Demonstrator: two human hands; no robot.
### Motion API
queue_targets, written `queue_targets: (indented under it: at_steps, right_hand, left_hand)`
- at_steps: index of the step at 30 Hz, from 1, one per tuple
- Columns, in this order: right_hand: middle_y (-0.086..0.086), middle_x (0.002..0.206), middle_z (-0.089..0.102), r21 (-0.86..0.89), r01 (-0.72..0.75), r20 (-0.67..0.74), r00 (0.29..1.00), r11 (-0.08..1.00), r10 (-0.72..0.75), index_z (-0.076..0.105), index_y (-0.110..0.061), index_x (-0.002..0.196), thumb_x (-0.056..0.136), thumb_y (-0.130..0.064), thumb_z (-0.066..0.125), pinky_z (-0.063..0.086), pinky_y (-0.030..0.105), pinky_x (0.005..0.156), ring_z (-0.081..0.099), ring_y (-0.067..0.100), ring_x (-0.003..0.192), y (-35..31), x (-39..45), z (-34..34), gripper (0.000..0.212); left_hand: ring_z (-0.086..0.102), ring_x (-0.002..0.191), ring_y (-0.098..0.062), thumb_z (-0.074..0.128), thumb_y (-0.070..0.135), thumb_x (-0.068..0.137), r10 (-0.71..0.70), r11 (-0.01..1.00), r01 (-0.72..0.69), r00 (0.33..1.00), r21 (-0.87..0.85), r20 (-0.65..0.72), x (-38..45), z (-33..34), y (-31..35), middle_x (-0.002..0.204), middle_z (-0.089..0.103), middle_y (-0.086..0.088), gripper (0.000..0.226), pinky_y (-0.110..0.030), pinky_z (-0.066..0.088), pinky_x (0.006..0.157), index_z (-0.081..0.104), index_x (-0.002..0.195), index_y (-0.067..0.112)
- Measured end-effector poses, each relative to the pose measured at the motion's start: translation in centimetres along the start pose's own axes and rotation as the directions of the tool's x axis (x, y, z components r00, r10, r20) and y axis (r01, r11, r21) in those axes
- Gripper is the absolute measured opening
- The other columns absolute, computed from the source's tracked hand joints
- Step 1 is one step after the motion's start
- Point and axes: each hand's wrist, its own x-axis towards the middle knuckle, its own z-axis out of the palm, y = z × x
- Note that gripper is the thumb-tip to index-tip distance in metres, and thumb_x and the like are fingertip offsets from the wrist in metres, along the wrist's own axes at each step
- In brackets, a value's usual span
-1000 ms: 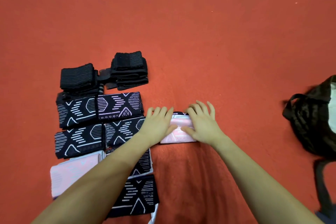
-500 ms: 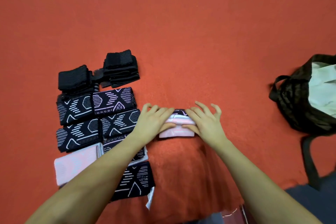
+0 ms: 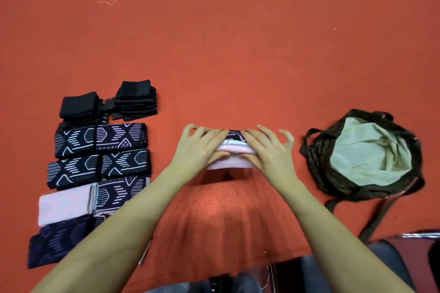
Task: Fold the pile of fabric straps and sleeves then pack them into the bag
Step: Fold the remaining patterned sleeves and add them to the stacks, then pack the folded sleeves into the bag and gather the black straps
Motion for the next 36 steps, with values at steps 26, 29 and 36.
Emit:
queue_targets:
  at_steps: [26,29,36]
  right_hand:
    - [-0.008,0.096,0.068,-0.120,-0.365,0.040,0.928,0.923,0.372,0.065,-0.020,0.116,0.092,-0.057,0.034,0.022,0.041,0.091,0.048,0.022,0.098,11.1,-0.9,-2.7,0.054]
    - [-0.008,0.092,0.067,-0.132,-0.450,0.053,0.887,0.883,0.459,0.066,-0.019,0.113,0.092,-0.058,0.033,0.021,0.039,0.088,0.047,0.022,0.090,15.3,-3.1,-3.5,0.055]
    - [-0.002,0.078,0.066,-0.093,-0.711,0.033,0.698,0.697,0.716,0.066,-0.016,0.106,0.090,-0.056,0.039,0.025,0.041,0.082,0.044,0.025,0.086,22.4,-8.6,-4.9,0.051]
  left_hand:
    - [0.062,0.074,-0.024,0.045,0.041,0.086,0.099,0.992,-0.085,0.982,-0.093,0.159,14.4,5.6,6.3,0.091,0.065,-0.005,0.040,-0.039,0.028,0.076,0.066,0.107,0.015]
    - [0.062,0.072,-0.025,0.045,0.039,0.087,0.124,0.981,-0.084,0.966,-0.177,0.226,17.6,7.8,10.6,0.092,0.064,-0.006,0.038,-0.037,0.025,0.072,0.066,0.106,0.014]
    - [0.058,0.065,-0.026,0.038,0.040,0.086,0.357,0.908,-0.233,0.865,-0.348,0.352,25.4,12.0,19.3,0.090,0.062,-0.009,0.042,-0.034,0.021,0.066,0.070,0.098,0.015]
